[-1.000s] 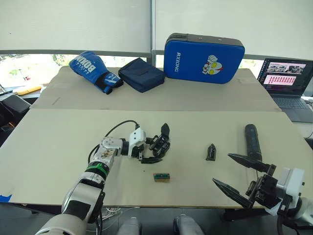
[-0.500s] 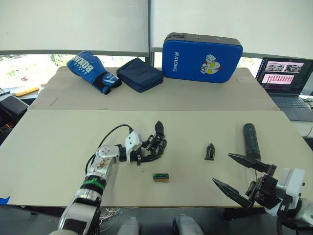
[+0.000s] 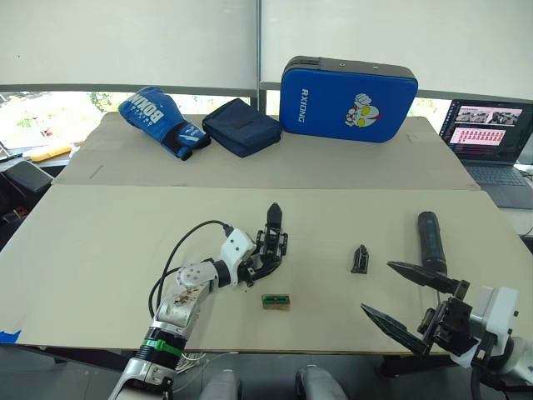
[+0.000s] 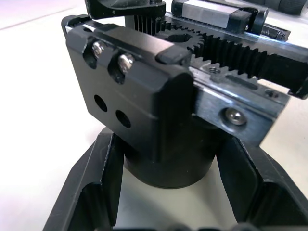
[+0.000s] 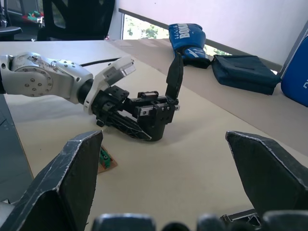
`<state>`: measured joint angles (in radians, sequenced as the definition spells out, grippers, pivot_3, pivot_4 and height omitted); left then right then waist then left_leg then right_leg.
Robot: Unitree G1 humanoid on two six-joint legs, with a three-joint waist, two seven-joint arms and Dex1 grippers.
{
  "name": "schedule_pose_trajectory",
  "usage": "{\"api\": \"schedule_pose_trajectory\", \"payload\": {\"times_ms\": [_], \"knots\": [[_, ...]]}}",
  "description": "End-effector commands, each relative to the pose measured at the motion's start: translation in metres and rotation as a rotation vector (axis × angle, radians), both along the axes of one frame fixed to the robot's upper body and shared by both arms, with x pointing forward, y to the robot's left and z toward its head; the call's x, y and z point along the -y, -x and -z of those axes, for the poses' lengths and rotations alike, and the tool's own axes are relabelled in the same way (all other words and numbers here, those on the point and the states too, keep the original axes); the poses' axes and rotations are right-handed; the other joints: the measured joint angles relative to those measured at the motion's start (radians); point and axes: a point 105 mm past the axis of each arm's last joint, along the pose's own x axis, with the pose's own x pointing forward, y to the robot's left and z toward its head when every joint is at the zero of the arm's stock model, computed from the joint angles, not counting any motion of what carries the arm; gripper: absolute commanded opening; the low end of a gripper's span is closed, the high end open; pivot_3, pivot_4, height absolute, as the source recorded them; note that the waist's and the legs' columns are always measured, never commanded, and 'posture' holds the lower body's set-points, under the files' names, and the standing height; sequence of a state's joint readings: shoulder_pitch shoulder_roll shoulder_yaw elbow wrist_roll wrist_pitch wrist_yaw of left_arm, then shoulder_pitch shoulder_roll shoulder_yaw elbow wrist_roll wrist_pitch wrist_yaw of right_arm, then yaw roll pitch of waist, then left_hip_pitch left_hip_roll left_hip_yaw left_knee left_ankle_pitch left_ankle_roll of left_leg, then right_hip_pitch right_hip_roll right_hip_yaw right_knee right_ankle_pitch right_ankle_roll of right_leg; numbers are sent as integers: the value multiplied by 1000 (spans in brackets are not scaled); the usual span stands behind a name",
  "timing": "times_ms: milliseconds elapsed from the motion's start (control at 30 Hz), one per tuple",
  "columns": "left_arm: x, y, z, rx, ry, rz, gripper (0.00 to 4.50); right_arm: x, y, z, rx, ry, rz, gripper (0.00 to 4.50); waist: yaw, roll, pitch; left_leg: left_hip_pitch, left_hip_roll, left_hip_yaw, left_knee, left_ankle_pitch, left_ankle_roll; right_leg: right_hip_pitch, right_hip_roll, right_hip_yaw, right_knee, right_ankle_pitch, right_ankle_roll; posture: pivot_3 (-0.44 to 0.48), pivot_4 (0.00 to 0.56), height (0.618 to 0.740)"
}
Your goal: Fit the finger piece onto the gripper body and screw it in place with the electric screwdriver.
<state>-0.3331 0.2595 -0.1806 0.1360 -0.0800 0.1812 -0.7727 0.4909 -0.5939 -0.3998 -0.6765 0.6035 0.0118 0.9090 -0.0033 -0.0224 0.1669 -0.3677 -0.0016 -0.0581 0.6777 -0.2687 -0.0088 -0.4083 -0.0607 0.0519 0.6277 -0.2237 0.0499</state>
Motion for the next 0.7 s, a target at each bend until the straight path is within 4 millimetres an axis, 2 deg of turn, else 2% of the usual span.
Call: {"api": "schedule_pose_trajectory", "payload": {"times_ms": [33,267,333,433,700], "knots": [[2,-1,-18,72,26,-15,2282,-2,2,-5,33,-1,-11,4500,0,0,0,0,0,0,0,0,0,0,0,0,0,0,0,0,150,740],[2,11,-4,-16,34,32,2282,-4,2,-3,31,-6,-6,4500,-1,0,0,0,0,0,0,0,0,0,0,0,0,0,0,0,150,740],[-1,12,-3,-27,40,26,3357,-4,2,-3,32,-7,-4,4500,-1,0,0,0,0,0,0,0,0,0,0,0,0,0,0,0,150,740],[-8,11,-3,-30,36,12,4471,-3,3,-3,30,-6,-1,4500,-2,0,0,0,0,0,0,0,0,0,0,0,0,0,0,0,150,740],[-36,9,-8,-19,30,45,4471,1,7,-3,22,-4,21,4500,-8,0,0,1,0,0,0,0,0,0,0,0,0,0,0,0,150,740]]}}
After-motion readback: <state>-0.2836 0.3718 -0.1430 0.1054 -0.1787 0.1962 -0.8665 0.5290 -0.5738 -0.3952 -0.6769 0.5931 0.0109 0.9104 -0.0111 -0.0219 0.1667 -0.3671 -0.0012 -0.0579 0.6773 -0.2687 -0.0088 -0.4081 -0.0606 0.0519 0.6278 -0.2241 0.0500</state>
